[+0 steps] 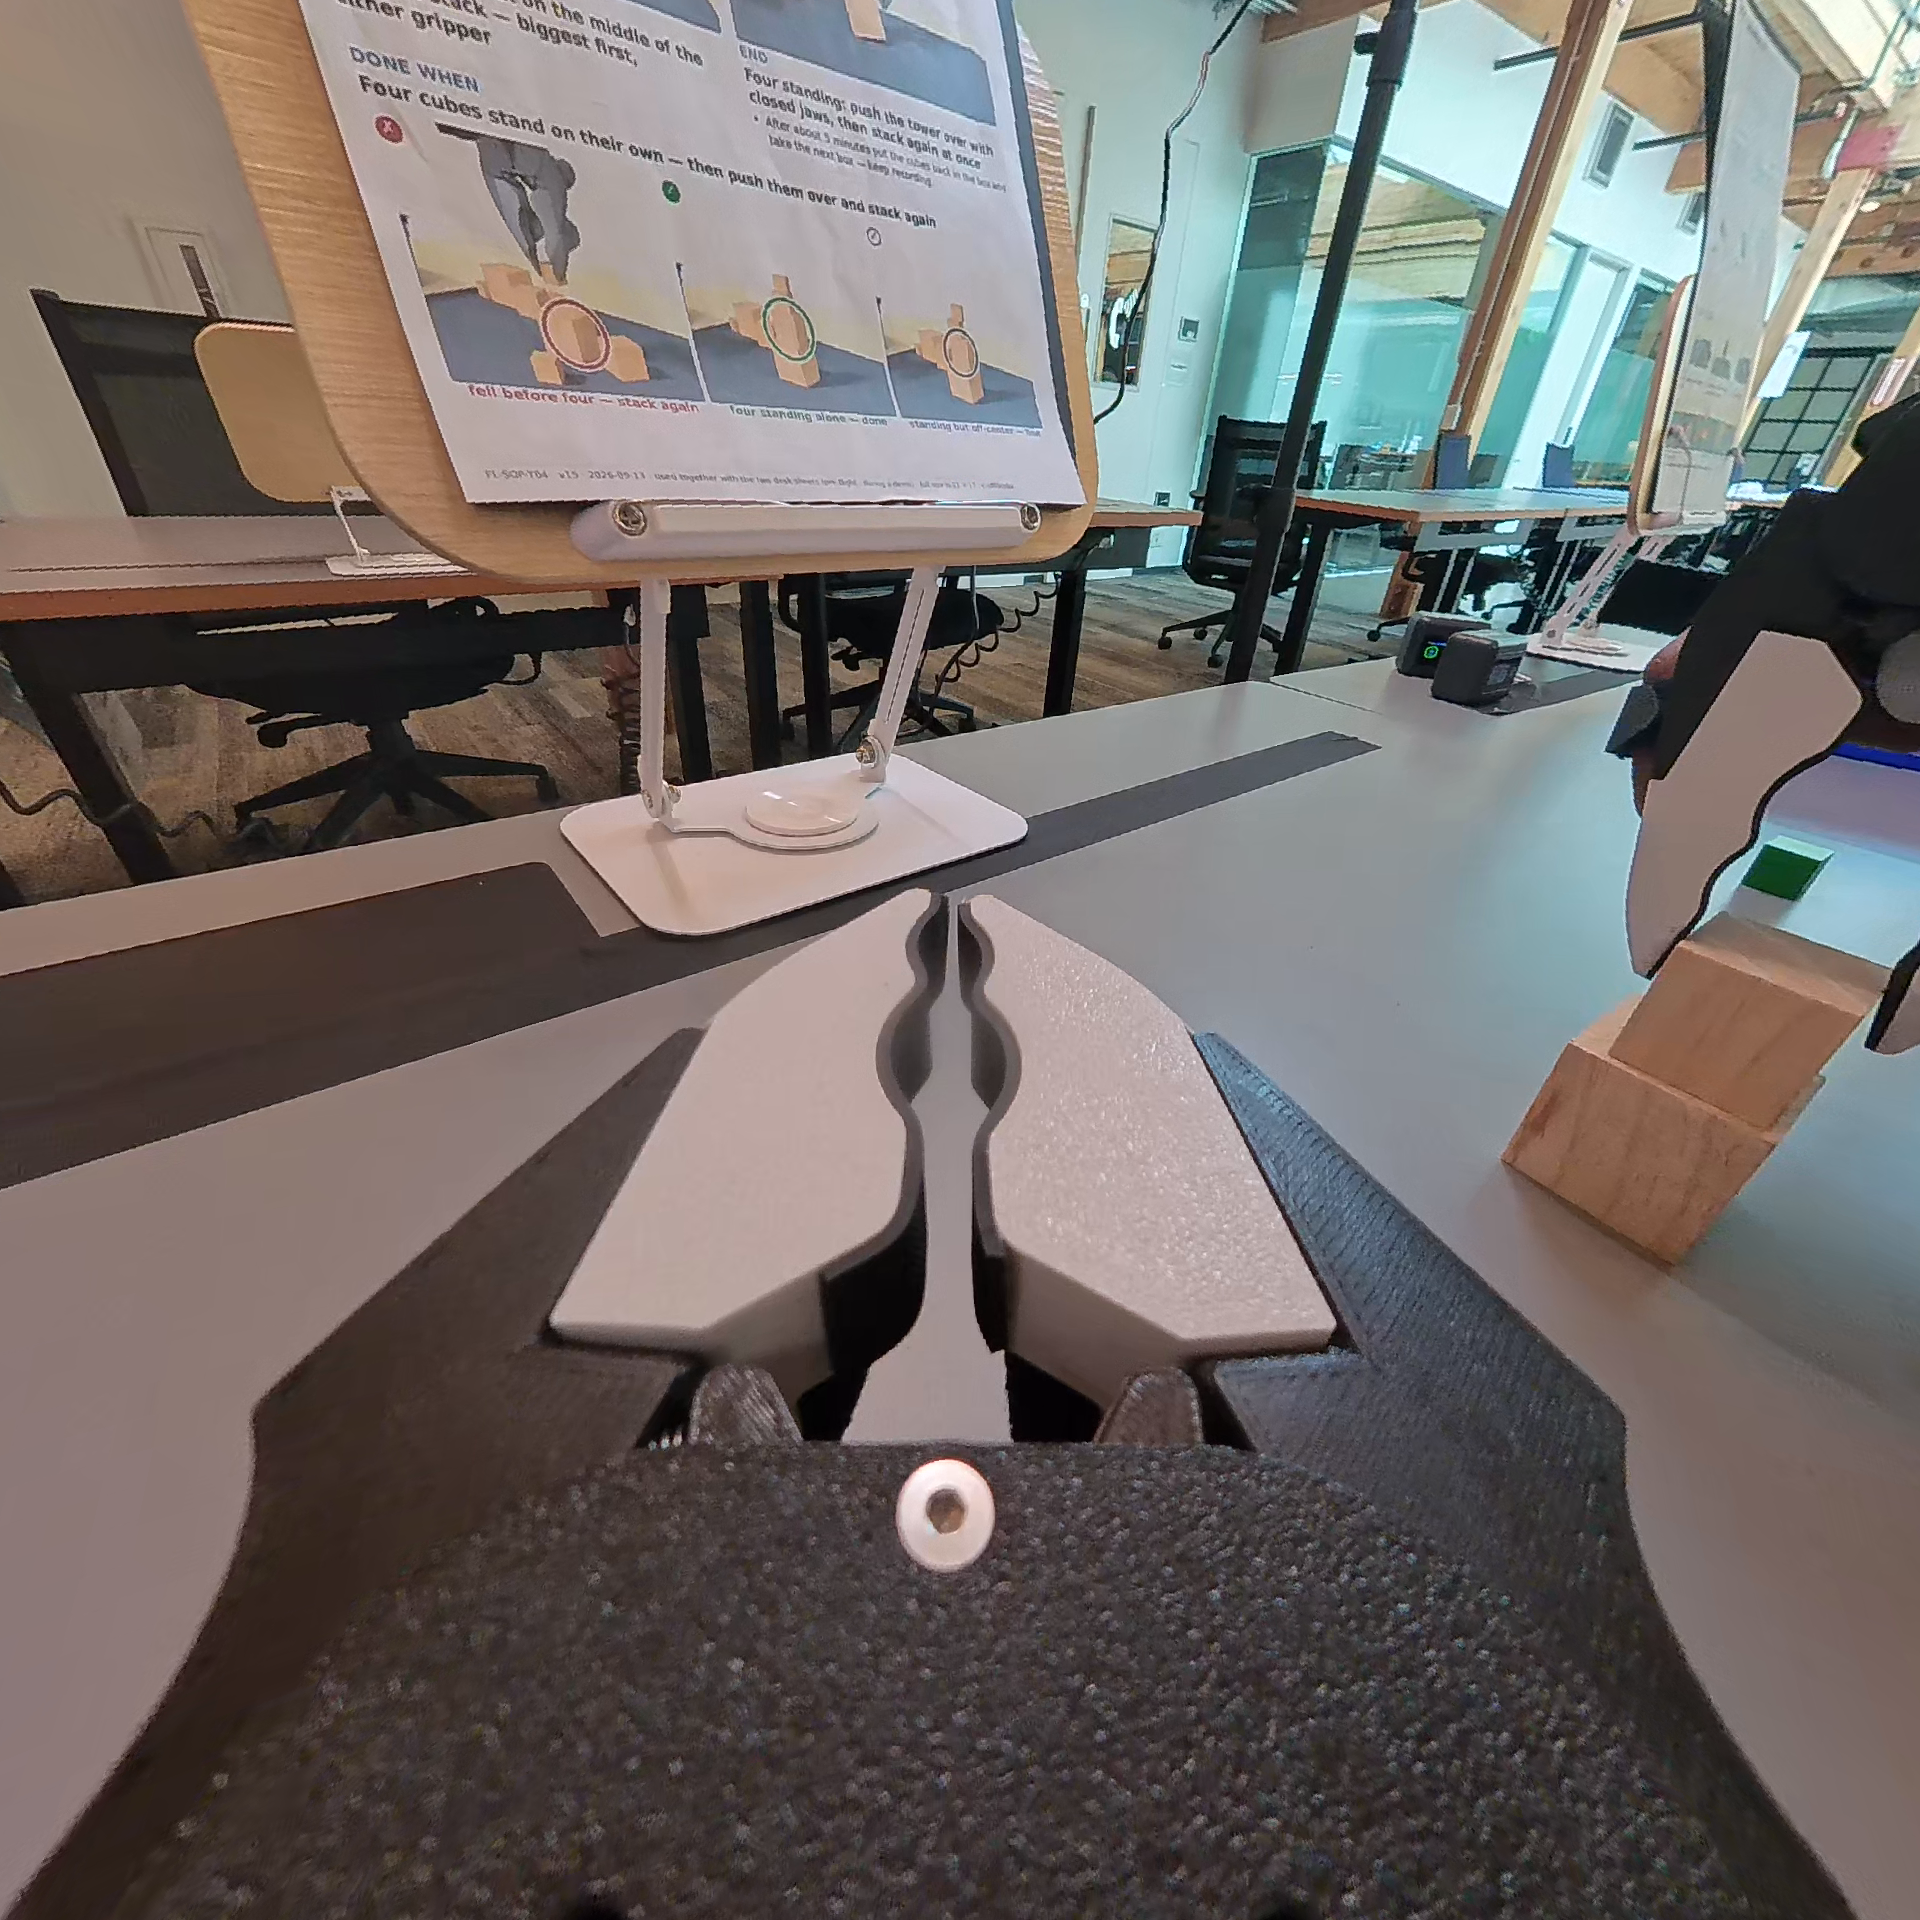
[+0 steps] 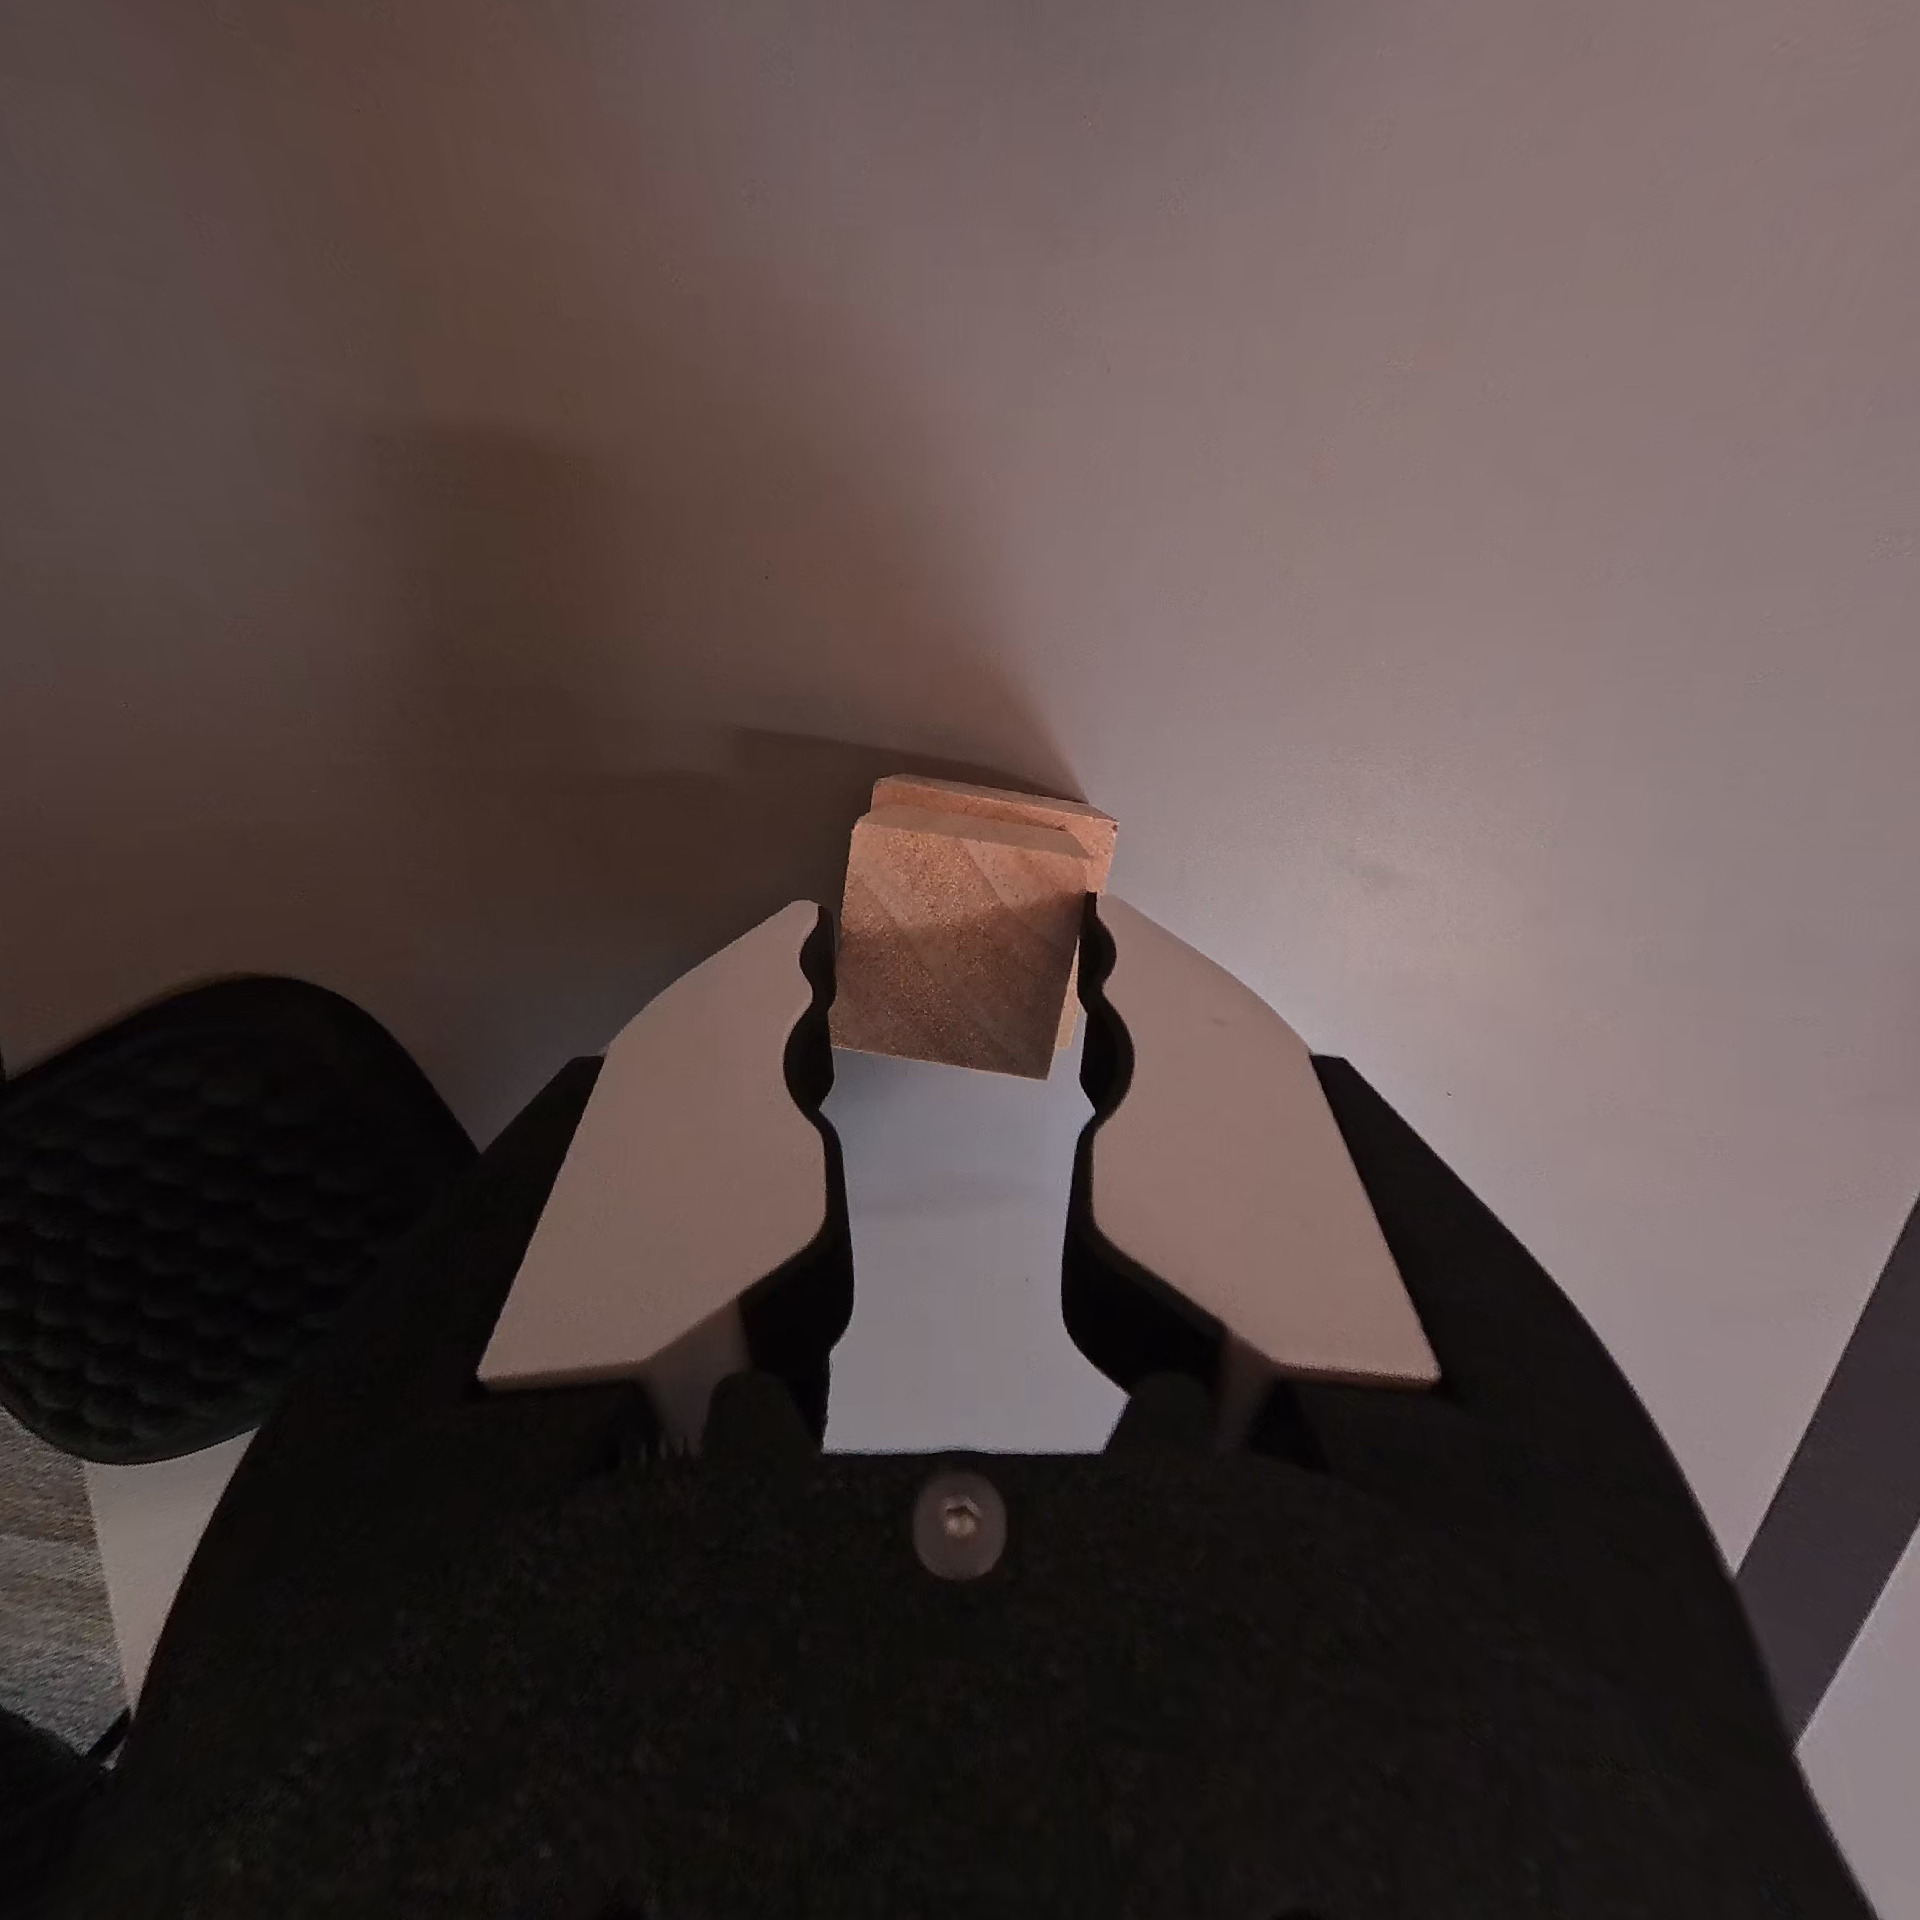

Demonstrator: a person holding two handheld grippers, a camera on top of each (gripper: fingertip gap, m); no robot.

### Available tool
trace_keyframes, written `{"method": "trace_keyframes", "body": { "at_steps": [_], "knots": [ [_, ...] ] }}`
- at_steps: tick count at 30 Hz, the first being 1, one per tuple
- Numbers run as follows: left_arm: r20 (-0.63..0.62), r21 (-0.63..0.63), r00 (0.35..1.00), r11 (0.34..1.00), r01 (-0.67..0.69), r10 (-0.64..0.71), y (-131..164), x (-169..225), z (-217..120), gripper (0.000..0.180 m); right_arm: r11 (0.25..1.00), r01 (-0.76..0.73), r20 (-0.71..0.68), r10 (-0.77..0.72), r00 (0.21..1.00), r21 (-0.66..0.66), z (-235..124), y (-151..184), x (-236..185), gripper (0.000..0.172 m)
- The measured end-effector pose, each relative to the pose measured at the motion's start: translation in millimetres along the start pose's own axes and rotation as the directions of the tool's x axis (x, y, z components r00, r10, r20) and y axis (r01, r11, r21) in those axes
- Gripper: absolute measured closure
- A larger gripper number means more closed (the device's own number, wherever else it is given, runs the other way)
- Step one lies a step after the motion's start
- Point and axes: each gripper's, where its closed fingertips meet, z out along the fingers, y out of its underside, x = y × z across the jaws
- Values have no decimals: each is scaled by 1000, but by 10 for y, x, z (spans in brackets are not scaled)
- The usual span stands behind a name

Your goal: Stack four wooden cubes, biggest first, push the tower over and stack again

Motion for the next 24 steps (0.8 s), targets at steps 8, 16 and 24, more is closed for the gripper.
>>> {"method": "trace_keyframes", "body": {
  "at_steps": [8,16,24],
  "knots": [
    [-2,-1,1000,1000,-1,1,0,7,4,179,1000,-8,-10,8,1000,-5,2,9,4,127],
    [-2,0,1000,1000,0,0,-2,7,4,179,1000,-28,-15,28,1000,3,-8,-2,11,118],
    [32,33,999,999,-9,8,-75,-52,-37,180,931,-98,-192,174,966,351,-759,-7,111,115]
  ]
}}
